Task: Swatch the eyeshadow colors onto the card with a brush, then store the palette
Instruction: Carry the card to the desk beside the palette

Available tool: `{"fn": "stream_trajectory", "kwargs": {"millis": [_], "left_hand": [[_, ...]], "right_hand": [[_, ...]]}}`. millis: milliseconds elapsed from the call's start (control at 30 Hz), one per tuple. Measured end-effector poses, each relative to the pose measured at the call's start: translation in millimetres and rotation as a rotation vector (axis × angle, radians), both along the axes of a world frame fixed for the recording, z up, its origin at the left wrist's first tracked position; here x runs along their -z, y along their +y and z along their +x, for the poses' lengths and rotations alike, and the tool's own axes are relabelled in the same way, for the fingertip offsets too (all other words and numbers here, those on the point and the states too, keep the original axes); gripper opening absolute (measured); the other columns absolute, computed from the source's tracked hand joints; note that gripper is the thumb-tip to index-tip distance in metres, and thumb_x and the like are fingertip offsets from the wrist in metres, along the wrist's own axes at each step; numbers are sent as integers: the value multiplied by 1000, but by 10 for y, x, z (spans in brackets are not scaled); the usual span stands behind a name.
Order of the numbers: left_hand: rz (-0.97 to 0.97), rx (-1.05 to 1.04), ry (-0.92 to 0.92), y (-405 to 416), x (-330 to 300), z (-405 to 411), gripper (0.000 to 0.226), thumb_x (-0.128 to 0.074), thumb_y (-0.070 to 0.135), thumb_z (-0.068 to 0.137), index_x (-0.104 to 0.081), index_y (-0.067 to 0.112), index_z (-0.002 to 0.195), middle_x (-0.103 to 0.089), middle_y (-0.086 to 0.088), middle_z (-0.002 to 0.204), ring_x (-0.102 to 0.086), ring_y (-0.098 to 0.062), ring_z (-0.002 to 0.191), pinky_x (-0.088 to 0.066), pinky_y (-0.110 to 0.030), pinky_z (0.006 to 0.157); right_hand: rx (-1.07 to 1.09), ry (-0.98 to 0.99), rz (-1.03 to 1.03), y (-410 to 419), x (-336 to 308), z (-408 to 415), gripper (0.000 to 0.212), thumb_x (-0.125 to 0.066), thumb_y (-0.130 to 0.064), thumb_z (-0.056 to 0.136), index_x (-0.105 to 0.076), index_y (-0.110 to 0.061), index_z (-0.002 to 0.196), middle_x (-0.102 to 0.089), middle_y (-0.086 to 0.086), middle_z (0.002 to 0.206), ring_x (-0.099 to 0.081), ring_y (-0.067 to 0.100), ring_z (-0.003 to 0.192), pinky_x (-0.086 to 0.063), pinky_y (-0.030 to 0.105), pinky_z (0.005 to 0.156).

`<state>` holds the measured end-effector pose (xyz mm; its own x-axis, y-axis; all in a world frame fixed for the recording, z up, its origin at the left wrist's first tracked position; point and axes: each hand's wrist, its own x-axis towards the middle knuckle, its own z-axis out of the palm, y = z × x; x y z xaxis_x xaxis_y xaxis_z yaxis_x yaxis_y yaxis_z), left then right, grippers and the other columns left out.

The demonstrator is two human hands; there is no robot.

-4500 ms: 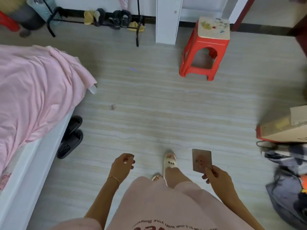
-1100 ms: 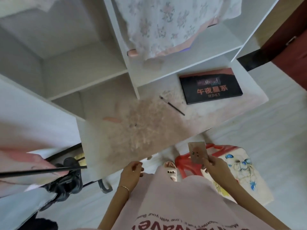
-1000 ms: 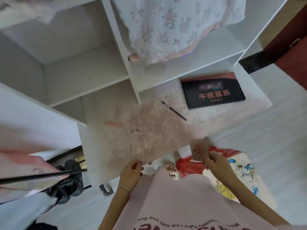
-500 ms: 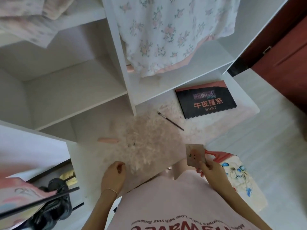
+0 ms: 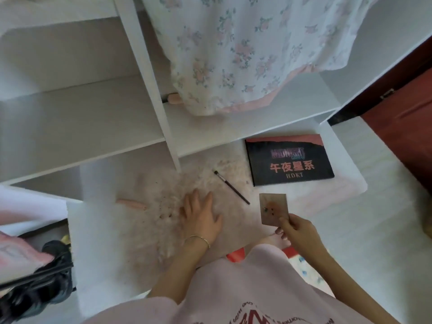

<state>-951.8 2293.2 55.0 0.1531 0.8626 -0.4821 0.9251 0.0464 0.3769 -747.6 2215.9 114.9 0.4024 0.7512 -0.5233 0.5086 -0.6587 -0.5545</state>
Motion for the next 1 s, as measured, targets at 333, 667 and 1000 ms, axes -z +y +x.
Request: {"fn": "stream_trajectory", "kwargs": {"millis": [333, 667, 1000], "left_hand": [[305, -480, 60, -17, 280, 600, 57, -37, 45, 81, -57, 13, 125, -48, -17, 137, -40, -40, 129, -19, -60, 107], [459, -499, 183, -117, 544, 627, 64, -23, 53, 83, -40, 25, 138, -32, -3, 150, -20, -22, 142, -3, -45, 116], [590, -483, 195, -144, 733, 560, 59, -29, 57, 87, -31, 33, 141, -23, 4, 153, -10, -15, 143, 3, -37, 115]], "right_hand": [[-661, 122, -33, 1386, 230, 721, 21, -47, -26, 94, -59, -24, 77, -61, -7, 65, -56, 10, 59, -43, 21, 56], [-837, 486, 221, 1731, 603, 550, 16, -50, -15, 90, -55, -31, 90, -67, -8, 64, -64, 1, 63, -47, 15, 63], [-722, 624, 520, 1262, 848, 572, 12, -50, -15, 89, -55, -26, 90, -70, -2, 67, -66, 8, 64, -53, 21, 61]]}}
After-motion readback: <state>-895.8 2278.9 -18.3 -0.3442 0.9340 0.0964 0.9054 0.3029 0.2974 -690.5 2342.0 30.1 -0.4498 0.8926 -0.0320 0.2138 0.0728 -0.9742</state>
